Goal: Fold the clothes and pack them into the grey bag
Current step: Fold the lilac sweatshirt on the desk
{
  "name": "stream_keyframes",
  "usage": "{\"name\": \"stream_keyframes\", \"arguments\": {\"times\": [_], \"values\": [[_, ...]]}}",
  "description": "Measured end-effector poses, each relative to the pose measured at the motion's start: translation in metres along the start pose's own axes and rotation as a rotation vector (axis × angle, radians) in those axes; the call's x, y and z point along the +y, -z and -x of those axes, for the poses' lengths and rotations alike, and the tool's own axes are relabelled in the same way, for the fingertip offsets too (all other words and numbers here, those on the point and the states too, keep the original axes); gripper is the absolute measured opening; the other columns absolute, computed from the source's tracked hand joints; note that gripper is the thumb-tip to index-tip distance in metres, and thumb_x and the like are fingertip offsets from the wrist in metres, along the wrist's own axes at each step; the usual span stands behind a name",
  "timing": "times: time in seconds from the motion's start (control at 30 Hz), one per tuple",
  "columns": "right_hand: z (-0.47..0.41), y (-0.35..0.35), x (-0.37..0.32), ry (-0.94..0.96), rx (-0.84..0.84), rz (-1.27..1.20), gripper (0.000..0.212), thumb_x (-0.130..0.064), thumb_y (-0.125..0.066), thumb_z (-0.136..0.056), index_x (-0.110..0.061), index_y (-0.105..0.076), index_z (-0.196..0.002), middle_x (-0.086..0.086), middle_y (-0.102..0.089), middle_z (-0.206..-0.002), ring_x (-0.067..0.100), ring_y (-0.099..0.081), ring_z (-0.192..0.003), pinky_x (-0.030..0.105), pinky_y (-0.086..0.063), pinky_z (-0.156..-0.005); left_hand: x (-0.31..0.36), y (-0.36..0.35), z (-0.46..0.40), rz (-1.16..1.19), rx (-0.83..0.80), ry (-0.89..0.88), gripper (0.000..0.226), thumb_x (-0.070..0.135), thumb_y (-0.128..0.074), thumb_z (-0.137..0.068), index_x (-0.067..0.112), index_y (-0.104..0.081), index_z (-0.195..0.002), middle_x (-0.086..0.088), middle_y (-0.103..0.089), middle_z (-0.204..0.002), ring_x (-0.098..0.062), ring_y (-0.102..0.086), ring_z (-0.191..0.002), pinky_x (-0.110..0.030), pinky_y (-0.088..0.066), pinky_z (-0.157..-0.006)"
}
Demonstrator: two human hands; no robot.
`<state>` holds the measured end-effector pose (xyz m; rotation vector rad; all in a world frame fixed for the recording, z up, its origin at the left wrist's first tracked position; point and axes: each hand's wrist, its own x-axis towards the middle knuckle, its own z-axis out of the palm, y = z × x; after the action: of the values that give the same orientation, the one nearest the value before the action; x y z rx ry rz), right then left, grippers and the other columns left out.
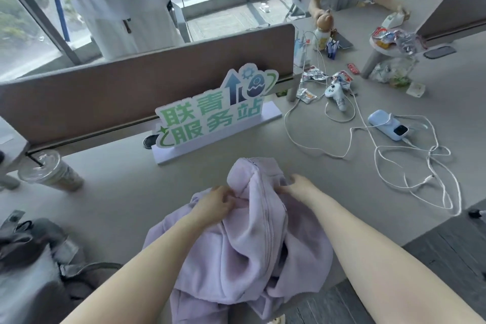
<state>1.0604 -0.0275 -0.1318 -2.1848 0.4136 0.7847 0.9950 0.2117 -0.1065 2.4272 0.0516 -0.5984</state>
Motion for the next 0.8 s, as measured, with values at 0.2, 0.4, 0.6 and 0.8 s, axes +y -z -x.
{"name": "stream_keyframes", "arguments": {"times": [0.2, 0.4, 0.6, 0.8], "values": [[0.006, 0.014, 0.015, 0.212, 0.18, -0.271, 0.027, -0.012, -0.067, -0.083, -0.016, -0.048, -0.065, 0.0, -0.045, -0.063, 0.014, -0.037, -0.061, 0.031, -0.027, -0.056, -0.013, -0.004, -0.019, -0.286, -0.159, 0.156, 0.035, 0.061, -0.054, -0.076, 0.042, -0.056, -0.105, 0.011, -0.064, -0.112, -0.021, -0.06, -0.109, -0.036, -0.047, -0.09], [0.029, 0.062, -0.004, 0.366, 0.332, -0.553, 0.019, -0.004, -0.056, -0.092, -0.015, -0.05, -0.077, -0.001, -0.047, -0.072, 0.013, -0.041, -0.072, 0.027, -0.032, -0.063, -0.025, 0.033, -0.017, -0.267, 0.131, 0.255, 0.013, 0.028, -0.052, -0.084, 0.029, -0.064, -0.08, 0.0, -0.069, -0.097, -0.026, -0.061, -0.091, -0.029, -0.046, -0.074], [0.076, 0.109, -0.076, 0.635, 0.36, -0.612, 0.012, -0.011, -0.058, -0.075, -0.018, -0.063, -0.082, -0.001, -0.064, -0.077, 0.01, -0.056, -0.074, 0.023, -0.043, -0.071, -0.048, 0.106, 0.006, 0.0, 0.56, 0.354, 0.021, 0.021, -0.042, -0.093, 0.013, -0.059, -0.084, -0.01, -0.06, -0.081, -0.033, -0.057, -0.078, -0.033, -0.042, -0.065], [0.126, 0.126, -0.123, 0.84, 0.251, -0.618, 0.021, -0.005, -0.056, -0.073, -0.01, -0.069, -0.088, 0.006, -0.069, -0.082, 0.014, -0.062, -0.077, 0.025, -0.047, -0.07, -0.078, 0.138, 0.038, 0.174, 0.592, 0.38, 0.022, 0.018, -0.05, -0.086, 0.012, -0.057, -0.066, -0.014, -0.063, -0.07, -0.028, -0.055, -0.064, -0.034, -0.048, -0.063]]}}
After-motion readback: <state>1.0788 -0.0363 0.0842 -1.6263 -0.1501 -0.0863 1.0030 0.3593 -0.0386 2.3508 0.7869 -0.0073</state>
